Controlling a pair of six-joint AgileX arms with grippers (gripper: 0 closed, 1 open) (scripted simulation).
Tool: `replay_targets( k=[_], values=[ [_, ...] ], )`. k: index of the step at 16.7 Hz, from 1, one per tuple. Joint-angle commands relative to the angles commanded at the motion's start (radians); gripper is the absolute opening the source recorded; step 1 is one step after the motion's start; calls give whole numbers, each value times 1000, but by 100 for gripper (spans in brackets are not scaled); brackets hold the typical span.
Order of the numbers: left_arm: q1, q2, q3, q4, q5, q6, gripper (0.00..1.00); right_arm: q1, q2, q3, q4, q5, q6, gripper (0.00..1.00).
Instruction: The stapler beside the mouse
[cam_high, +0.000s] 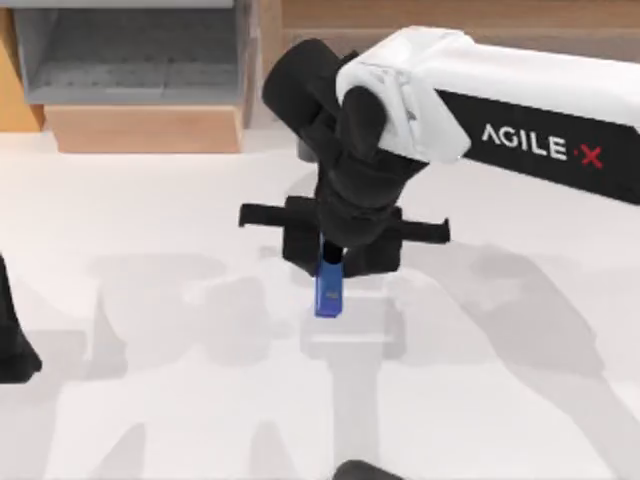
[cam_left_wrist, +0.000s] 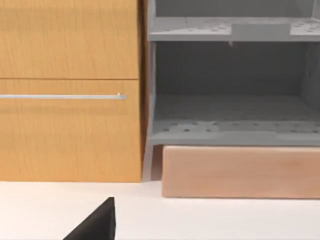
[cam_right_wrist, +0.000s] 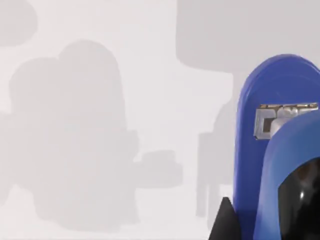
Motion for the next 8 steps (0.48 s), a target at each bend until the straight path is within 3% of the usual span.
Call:
replay_targets(
  k=[8],
  values=[
    [0,0,0,0,0,0,100,-2,54,-84,-62,51,8,0]
  ],
)
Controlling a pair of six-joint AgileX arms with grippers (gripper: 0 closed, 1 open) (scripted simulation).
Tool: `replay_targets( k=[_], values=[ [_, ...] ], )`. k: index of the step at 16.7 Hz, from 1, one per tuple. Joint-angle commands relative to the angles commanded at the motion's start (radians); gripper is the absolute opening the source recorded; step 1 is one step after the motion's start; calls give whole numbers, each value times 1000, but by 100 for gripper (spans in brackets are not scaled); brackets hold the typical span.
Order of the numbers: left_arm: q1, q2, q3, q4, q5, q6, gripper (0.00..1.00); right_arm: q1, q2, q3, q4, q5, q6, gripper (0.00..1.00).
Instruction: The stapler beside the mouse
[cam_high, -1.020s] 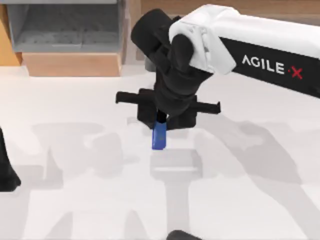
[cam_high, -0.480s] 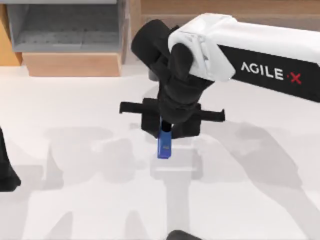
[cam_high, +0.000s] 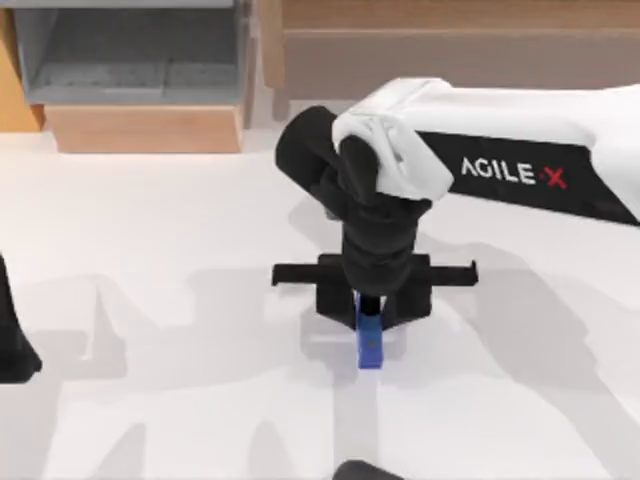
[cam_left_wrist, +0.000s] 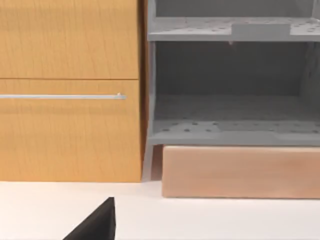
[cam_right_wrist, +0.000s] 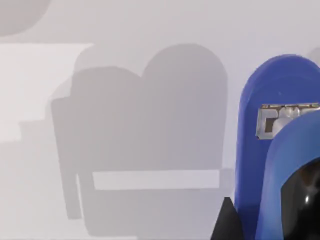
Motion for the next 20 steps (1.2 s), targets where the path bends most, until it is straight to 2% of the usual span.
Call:
replay_targets(
  k=[3,16,20],
  values=[
    [0,0,0,0,0,0,100,0,0,0,0,0,0,0],
    [0,0,0,0,0,0,100,0,0,0,0,0,0,98],
    [0,0,0,0,0,0,100,0,0,0,0,0,0,100]
  ],
)
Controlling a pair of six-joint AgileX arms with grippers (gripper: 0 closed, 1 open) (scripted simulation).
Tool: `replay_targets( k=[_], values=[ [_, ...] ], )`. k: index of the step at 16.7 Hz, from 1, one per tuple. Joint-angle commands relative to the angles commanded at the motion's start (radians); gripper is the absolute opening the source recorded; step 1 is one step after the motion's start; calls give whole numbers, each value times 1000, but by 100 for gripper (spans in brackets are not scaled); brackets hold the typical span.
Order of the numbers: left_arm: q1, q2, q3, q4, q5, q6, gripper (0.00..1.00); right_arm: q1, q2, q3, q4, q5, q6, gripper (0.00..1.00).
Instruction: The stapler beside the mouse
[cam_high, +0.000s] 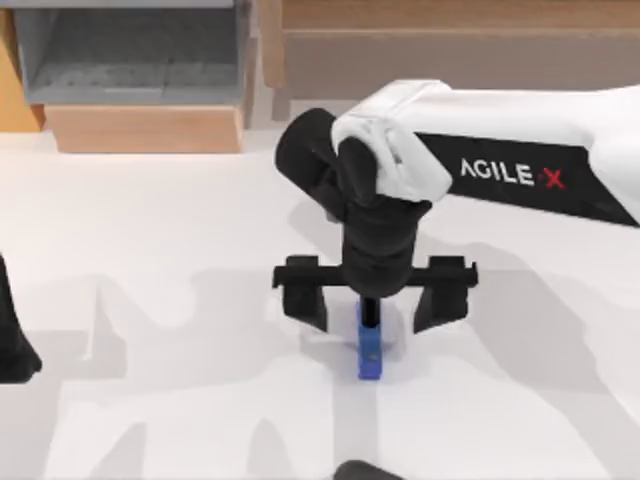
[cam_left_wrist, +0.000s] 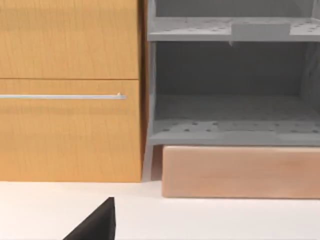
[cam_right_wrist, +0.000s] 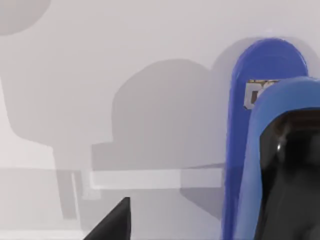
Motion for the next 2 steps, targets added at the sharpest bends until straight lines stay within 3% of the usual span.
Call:
replay_targets(
  k=[2],
  values=[
    [0,0,0,0,0,0,100,0,0,0,0,0,0,100]
  ],
)
